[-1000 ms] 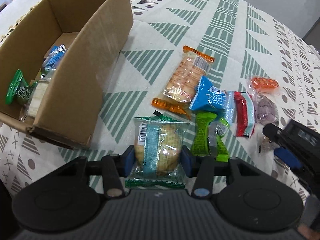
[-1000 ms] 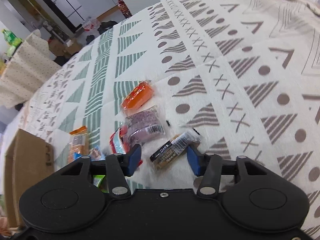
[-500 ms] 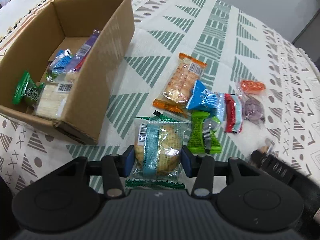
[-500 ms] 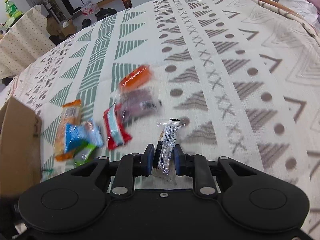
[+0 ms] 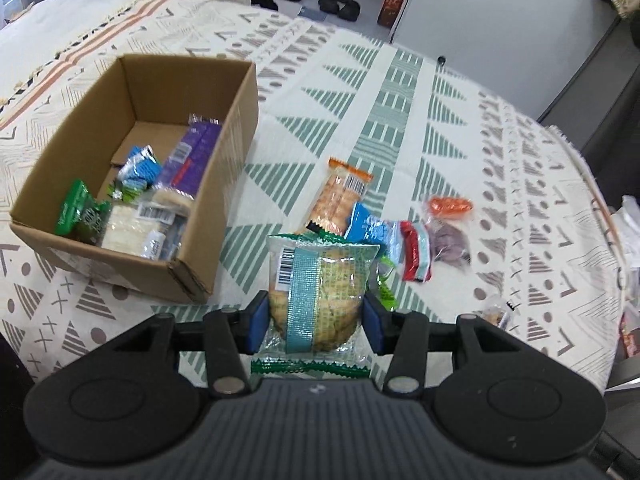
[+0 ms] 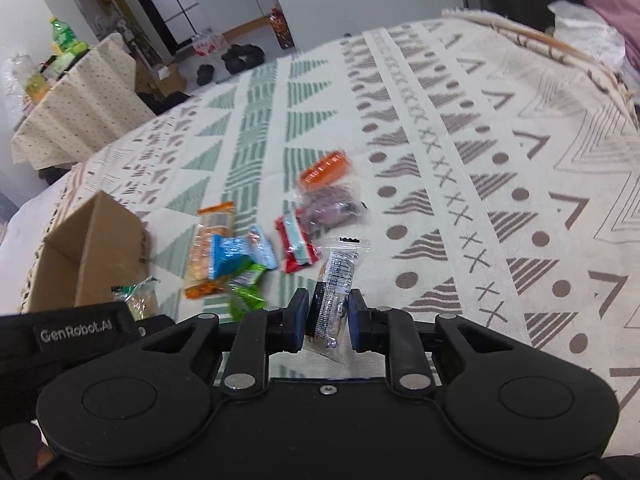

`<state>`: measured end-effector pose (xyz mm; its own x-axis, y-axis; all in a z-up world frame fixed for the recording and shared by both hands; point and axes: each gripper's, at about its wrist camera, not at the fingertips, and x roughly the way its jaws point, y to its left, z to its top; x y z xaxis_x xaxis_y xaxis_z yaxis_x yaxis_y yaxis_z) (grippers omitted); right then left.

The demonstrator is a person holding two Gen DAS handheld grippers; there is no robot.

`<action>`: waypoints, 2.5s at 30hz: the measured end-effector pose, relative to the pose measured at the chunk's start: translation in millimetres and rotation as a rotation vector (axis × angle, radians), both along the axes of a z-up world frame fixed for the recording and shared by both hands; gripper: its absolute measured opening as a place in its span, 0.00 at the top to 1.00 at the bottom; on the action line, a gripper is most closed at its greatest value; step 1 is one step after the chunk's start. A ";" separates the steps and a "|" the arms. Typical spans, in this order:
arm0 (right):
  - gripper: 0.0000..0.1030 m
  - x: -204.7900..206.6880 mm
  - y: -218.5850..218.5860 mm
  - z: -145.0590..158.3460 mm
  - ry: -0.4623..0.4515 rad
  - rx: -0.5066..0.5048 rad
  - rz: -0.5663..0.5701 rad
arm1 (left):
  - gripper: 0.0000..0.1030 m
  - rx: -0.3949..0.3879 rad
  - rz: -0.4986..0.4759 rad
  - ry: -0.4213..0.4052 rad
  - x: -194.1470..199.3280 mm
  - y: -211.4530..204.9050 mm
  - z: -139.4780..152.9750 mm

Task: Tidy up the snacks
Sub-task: 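Carry both packets over the cardboard box and open both grippers inside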

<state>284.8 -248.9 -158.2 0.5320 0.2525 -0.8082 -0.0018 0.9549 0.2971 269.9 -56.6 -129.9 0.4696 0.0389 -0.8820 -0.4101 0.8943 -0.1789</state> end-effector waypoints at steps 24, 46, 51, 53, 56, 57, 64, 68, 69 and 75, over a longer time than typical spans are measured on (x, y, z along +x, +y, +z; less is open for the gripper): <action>0.79 -24.4 64.6 73.7 -0.203 0.075 0.087 | 0.54 -0.013 0.030 -0.166 -32.4 77.9 65.7; 0.80 -24.8 147.5 82.6 -0.216 0.091 0.190 | 0.54 -0.049 0.150 -0.202 -43.3 175.5 62.7; 0.80 -21.8 168.7 82.1 -0.211 0.077 0.222 | 0.54 -0.072 0.182 -0.187 -41.2 197.5 54.5; 0.80 -19.8 175.6 80.8 -0.207 0.070 0.232 | 0.54 -0.081 0.187 -0.183 -40.2 203.5 52.0; 0.79 -17.9 183.4 78.0 -0.200 0.063 0.241 | 0.54 -0.092 0.187 -0.173 -37.0 209.7 47.6; 0.79 -17.3 185.9 76.5 -0.194 0.059 0.242 | 0.54 -0.097 0.187 -0.170 -35.7 211.2 46.2; 0.71 -11.0 195.3 63.2 -0.115 0.049 0.255 | 0.54 -0.114 0.188 -0.160 -25.6 217.5 38.1; 0.58 -13.8 191.0 60.7 -0.118 0.025 0.236 | 0.54 -0.124 0.181 -0.150 -19.3 217.8 33.5; 0.58 -13.4 188.6 59.9 -0.112 0.023 0.228 | 0.54 -0.126 0.177 -0.147 -18.2 217.1 32.5; 0.58 -11.2 172.3 56.0 -0.088 0.014 0.179 | 0.49 -0.126 0.169 -0.137 -11.8 213.0 31.3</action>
<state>273.6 -76.6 -102.2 0.5462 0.3602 -0.7562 -0.1977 0.9327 0.3016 258.1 156.3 -98.7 0.5810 0.0207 -0.8137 -0.5160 0.7825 -0.3485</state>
